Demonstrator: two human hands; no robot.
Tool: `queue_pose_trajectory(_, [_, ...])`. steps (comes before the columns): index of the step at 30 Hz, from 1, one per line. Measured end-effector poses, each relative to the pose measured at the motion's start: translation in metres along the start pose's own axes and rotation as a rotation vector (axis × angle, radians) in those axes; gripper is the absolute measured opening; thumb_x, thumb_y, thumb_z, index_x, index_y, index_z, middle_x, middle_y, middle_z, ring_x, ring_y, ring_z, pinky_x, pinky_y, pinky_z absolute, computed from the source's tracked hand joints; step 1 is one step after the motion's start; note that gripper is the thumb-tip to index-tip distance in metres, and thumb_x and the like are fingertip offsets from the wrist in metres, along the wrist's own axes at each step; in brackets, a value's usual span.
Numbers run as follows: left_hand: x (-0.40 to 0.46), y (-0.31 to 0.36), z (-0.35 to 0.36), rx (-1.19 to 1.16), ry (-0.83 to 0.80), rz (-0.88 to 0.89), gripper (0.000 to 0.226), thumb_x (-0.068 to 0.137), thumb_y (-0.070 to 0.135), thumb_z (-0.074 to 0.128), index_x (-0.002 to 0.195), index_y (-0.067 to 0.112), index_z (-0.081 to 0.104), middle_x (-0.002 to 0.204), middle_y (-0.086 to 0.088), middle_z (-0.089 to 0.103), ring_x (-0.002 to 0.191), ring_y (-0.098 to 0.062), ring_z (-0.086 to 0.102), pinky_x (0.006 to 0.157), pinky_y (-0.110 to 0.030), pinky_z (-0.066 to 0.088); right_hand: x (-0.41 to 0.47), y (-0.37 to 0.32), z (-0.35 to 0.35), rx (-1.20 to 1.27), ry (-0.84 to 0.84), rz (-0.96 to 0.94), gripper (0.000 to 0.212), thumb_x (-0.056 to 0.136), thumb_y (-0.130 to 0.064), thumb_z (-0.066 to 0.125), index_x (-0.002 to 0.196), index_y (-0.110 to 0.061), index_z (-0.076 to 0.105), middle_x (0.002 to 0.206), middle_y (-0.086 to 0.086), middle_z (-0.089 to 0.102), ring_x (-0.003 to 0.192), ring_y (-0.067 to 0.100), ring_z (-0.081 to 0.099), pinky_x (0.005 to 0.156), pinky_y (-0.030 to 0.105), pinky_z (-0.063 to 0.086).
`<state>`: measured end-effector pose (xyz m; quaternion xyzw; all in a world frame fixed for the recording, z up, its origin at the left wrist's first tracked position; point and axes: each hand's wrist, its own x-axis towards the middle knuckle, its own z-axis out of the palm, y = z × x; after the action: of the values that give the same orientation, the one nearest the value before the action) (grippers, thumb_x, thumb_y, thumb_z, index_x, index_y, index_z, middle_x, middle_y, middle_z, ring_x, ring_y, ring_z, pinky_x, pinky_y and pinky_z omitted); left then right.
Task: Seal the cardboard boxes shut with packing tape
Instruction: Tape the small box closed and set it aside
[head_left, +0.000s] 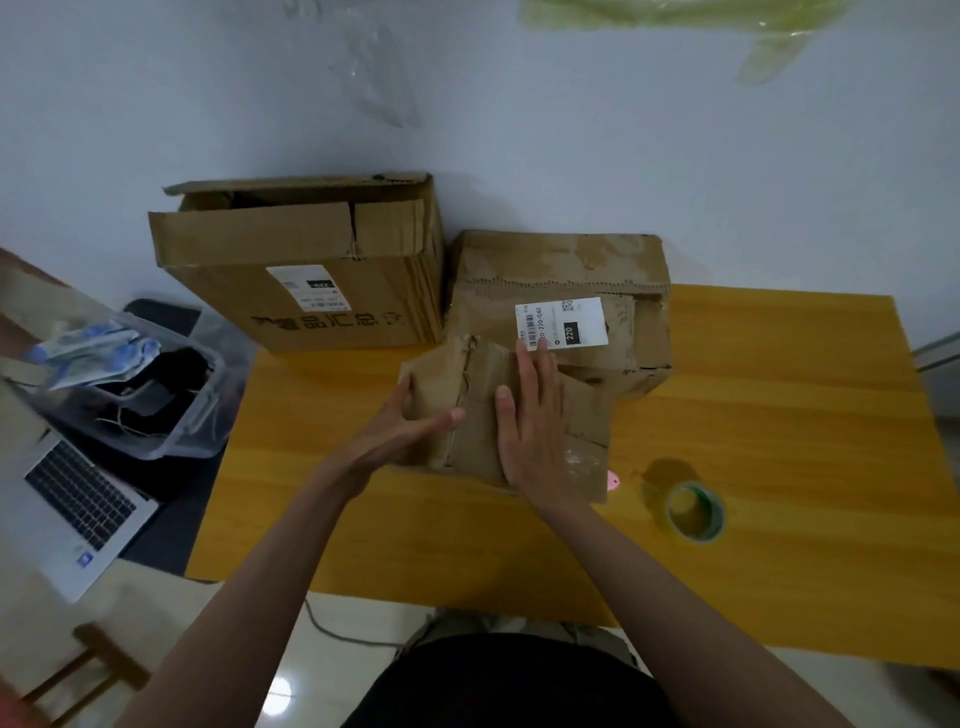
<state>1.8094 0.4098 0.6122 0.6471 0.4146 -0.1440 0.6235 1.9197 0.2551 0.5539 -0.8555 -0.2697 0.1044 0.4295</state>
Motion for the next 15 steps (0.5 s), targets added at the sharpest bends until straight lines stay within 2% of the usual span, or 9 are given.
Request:
queue_pose_trajectory(2, [-0.001,-0.002,-0.007,-0.003,-0.028,0.005,0.133,0.06,0.077,0.077,0.162,0.038,0.001,0.168,0.002,0.016,0.149,-0.029,0.03,0.115,-0.049,0.034,-0.002,0.016,-0.003,-0.027,0.013,0.007,0.058,0.105,-0.046,0.024,0.16,-0.029,0.013,0.169,-0.007,0.0,0.155,0.015,-0.003,0.124,0.053,0.005])
queue_pose_trajectory(6, [-0.002,-0.005,-0.013,0.015,-0.066,0.005,0.154,0.036,0.092,0.075,0.161,0.042,0.001,0.169,0.006,0.012,0.15,-0.028,0.027,0.119,-0.056,0.03,-0.002,0.056,-0.014,-0.12,0.042,0.097,0.058,0.105,-0.047,0.019,0.16,-0.033,0.011,0.169,-0.006,0.003,0.155,0.015,0.001,0.123,0.055,0.008])
queue_pose_trajectory(8, [0.0,-0.001,-0.01,0.015,-0.079,0.015,0.148,0.043,0.089,0.076,0.161,0.041,-0.001,0.169,0.005,0.012,0.15,-0.028,0.027,0.12,-0.055,0.029,-0.003,0.078,-0.02,-0.117,0.045,0.153,0.057,0.104,-0.05,0.017,0.159,-0.036,0.012,0.168,-0.008,0.005,0.155,0.015,0.003,0.123,0.056,0.007])
queue_pose_trajectory(11, [0.004,0.007,-0.004,0.026,-0.057,0.028,0.124,0.066,0.072,0.071,0.162,0.038,-0.001,0.169,0.002,0.011,0.151,-0.028,0.025,0.117,-0.051,0.029,-0.009,0.112,-0.032,-0.144,0.071,0.291,0.058,0.103,-0.055,0.013,0.159,-0.037,0.011,0.168,-0.005,0.005,0.155,0.017,0.004,0.12,0.062,0.009])
queue_pose_trajectory(13, [0.004,0.008,-0.002,0.036,-0.055,0.03,0.131,0.061,0.078,0.075,0.162,0.037,0.001,0.169,0.002,0.012,0.151,-0.028,0.025,0.116,-0.048,0.03,-0.012,0.109,-0.035,-0.168,0.101,0.32,0.061,0.102,-0.056,0.014,0.16,-0.035,0.01,0.169,-0.002,0.004,0.155,0.019,0.003,0.119,0.063,0.011])
queue_pose_trajectory(15, [0.003,0.01,0.002,0.04,-0.061,0.052,0.143,0.05,0.084,0.078,0.162,0.036,0.002,0.169,0.002,0.012,0.149,-0.027,0.027,0.114,-0.045,0.032,-0.01,0.073,-0.029,-0.146,0.079,0.177,0.063,0.103,-0.056,0.02,0.16,-0.033,0.008,0.169,-0.003,0.0,0.155,0.016,-0.001,0.123,0.055,0.004])
